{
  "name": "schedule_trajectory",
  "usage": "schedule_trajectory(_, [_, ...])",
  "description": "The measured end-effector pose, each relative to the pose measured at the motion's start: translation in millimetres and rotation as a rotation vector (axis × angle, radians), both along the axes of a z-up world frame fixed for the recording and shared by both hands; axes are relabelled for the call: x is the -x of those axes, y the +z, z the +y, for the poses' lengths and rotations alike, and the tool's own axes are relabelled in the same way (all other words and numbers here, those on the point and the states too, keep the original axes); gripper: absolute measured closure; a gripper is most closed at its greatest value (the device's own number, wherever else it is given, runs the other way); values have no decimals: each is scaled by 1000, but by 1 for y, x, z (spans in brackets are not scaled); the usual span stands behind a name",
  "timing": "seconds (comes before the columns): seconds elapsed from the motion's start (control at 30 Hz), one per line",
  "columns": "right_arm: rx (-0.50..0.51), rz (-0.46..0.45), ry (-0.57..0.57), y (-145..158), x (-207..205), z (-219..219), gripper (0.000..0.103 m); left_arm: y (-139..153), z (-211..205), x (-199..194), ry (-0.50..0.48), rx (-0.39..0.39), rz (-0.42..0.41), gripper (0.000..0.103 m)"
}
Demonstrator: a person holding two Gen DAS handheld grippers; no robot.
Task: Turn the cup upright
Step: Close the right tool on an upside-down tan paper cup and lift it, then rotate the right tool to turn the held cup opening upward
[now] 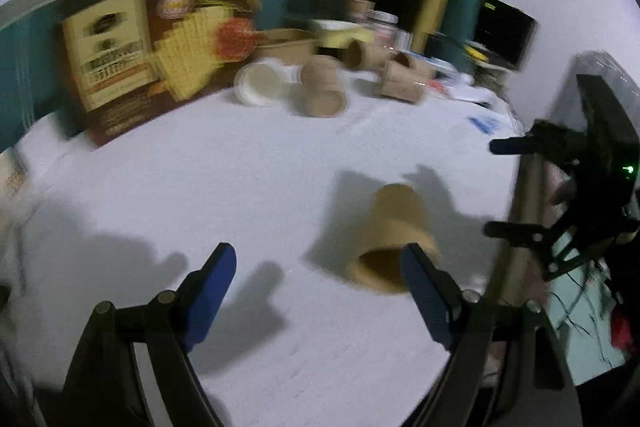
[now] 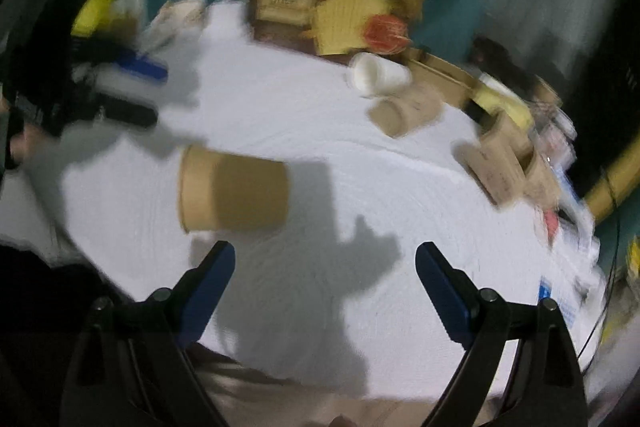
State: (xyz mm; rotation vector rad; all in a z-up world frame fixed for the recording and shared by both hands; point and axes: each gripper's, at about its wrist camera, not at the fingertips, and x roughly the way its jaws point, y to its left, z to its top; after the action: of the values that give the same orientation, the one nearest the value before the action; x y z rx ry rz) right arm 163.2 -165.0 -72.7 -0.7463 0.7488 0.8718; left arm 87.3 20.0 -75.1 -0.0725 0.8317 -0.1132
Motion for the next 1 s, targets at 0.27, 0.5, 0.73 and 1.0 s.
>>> schedule_trajectory(0.27, [320,-141,423,-24,24,63,13,-25,39,49,136,170,-3,19])
schedule_trajectory(0.5, [507,-124,599,-44,17,101,13,-34,45,64,141,167,-15,19])
schedule_trajectory(0.73, [618,-109,698,-62,26,123,13,-42,55,66,134,193,-7,19])
schedule_trajectory(1.0, [759,-78,798,-79,36,138,14,-47,61,68,115,221,-10,19])
